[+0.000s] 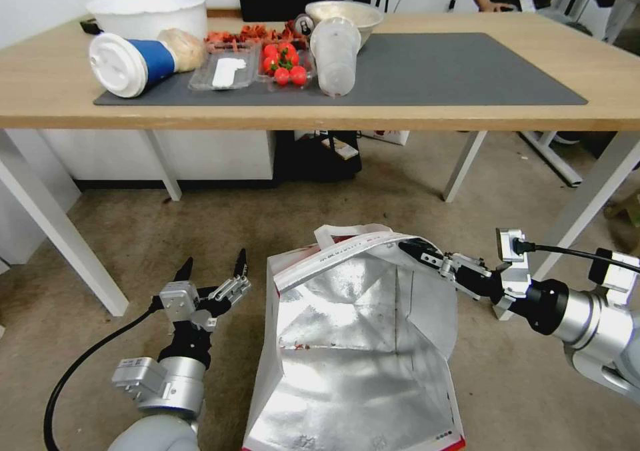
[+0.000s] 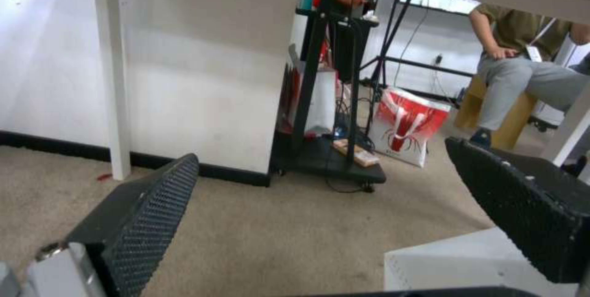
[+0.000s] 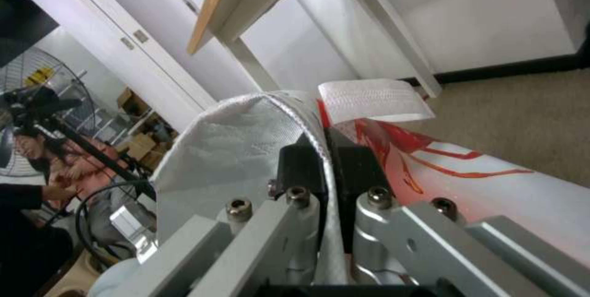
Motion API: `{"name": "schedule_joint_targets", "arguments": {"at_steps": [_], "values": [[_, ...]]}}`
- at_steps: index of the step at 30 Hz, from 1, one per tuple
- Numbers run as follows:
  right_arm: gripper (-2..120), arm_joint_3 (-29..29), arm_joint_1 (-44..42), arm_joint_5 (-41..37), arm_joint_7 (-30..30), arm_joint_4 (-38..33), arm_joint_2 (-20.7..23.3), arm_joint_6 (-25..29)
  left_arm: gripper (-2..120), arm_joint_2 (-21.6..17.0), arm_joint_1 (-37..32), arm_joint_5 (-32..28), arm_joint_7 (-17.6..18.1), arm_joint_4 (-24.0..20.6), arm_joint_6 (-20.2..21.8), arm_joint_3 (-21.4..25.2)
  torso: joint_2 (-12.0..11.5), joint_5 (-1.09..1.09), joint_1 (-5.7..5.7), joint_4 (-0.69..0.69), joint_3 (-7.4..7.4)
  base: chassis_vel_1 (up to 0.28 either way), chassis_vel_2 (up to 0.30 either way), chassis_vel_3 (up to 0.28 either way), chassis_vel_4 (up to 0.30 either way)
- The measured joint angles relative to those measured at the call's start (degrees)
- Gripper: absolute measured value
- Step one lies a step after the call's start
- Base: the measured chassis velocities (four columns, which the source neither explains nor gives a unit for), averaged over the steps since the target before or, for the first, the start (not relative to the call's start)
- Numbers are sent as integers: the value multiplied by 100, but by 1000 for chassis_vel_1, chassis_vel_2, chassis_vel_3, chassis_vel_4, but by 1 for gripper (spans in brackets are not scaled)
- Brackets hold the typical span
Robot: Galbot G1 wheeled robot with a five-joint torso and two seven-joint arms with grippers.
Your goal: Pick up the food delivery bag from the floor and place it on the table.
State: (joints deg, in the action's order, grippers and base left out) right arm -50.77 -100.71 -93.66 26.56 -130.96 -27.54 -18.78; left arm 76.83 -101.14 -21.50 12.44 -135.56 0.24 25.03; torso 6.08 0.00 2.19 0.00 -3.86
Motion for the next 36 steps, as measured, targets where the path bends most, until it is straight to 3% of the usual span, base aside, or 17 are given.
{"name": "schedule_joint_targets", "arguments": {"at_steps": [9, 29, 36], "values": [[0, -4, -77, 62, 39, -70, -39, 2, 100, 10, -10, -1, 18, -2, -15, 9, 223, 0, 33, 0, -193, 0, 0, 0, 0], [0, -48, -99, 91, 79, -108, -48, 2, 100, 27, -33, -5, 8, -47, -10, 11, 503, 0, 86, 0, -421, 0, 0, 0, 0], [0, -73, -164, 146, 127, -158, -86, -3, 100, 40, -38, -1, 15, -54, -8, 9, 751, 0, 140, 0, -616, 0, 0, 0, 0]]}}
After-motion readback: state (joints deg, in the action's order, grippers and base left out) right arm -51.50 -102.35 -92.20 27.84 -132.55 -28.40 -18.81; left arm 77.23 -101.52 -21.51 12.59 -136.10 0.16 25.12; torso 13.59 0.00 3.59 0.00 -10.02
